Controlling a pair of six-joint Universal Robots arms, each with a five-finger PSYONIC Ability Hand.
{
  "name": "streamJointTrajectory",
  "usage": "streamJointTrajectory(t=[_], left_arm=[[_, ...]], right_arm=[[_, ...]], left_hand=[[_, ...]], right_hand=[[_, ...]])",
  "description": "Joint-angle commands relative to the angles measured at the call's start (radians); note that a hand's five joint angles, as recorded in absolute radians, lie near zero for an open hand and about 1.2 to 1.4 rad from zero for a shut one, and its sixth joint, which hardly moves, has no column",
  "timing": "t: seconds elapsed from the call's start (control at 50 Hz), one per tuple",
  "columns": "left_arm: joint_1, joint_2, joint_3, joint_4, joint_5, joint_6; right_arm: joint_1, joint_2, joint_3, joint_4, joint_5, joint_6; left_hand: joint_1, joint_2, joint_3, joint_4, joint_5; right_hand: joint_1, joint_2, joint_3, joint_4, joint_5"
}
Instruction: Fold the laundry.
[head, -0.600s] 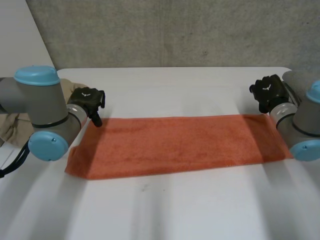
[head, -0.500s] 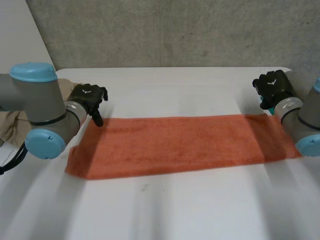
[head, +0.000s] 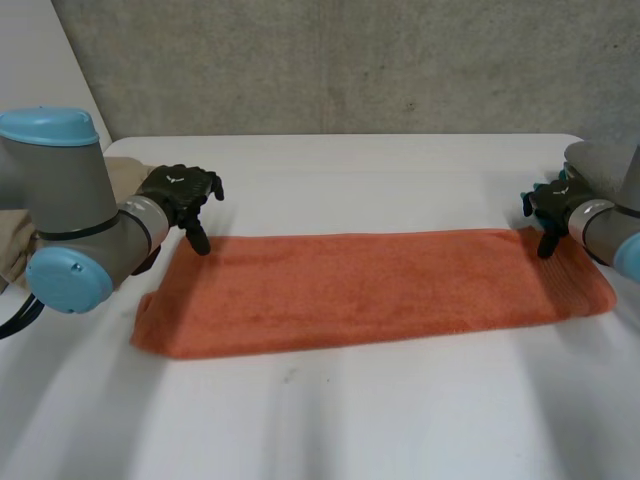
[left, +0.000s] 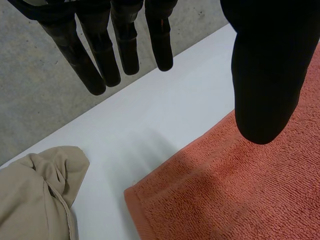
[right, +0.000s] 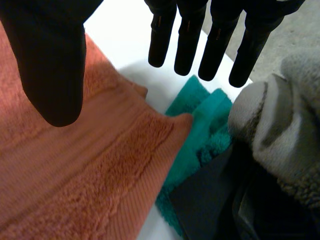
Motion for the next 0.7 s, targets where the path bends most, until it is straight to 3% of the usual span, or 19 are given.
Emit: streamJointTrajectory(t=[0.02,0.04,0.1,0.18,0.26,0.38,0.48,0.7], left_arm=[[0.008,0.002,0.0,0.001,0.007,0.0],[0.008,0.002,0.0,0.001,0.007,0.0],[0.011,0.002,0.0,0.001,0.007,0.0],[0.01,0.001,0.0,0.004,0.005,0.005],[0.008,-0.004,0.012,0.008,0.002,0.008],[0.002,-0.022,0.049,0.011,0.0,0.002],[-0.013,-0.045,0.081,0.008,0.007,0.0],[-0.068,-0.156,0.162,0.004,0.059,0.005]], right_arm=[[-0.007,0.034,-0.002,-0.013,-0.001,-0.032],[-0.007,0.037,-0.002,-0.013,-0.002,-0.032],[-0.008,0.032,-0.006,-0.016,-0.012,-0.032],[0.011,-0.043,0.021,0.004,-0.021,-0.009],[0.048,-0.208,0.139,0.008,-0.033,0.043],[0.111,-0.475,0.337,-0.119,-0.093,0.065],[0.162,-0.667,0.457,-0.137,-0.116,0.074],[0.243,-1.066,0.578,-0.189,-0.274,0.292]], left_hand=[[-0.001,0.011,0.002,0.018,0.023],[-0.001,0.011,0.002,0.018,0.023],[-0.001,0.011,0.002,0.018,0.023],[-0.01,0.003,-0.007,0.01,0.014],[-0.039,-0.027,-0.037,-0.02,-0.015],[-0.077,-0.065,-0.075,-0.058,-0.053],[-0.262,-0.25,-0.259,-0.243,-0.238],[-0.263,-0.251,-0.261,-0.244,-0.239]], right_hand=[[0.079,0.094,0.089,0.097,0.126],[0.155,0.17,0.165,0.172,0.202],[0.888,0.903,0.898,0.906,0.935],[0.89,0.905,0.9,0.908,0.937],[0.89,0.905,0.9,0.908,0.937],[0.89,0.905,0.9,0.908,0.937],[0.89,0.905,0.9,0.908,0.937],[0.89,0.905,0.9,0.908,0.937]])
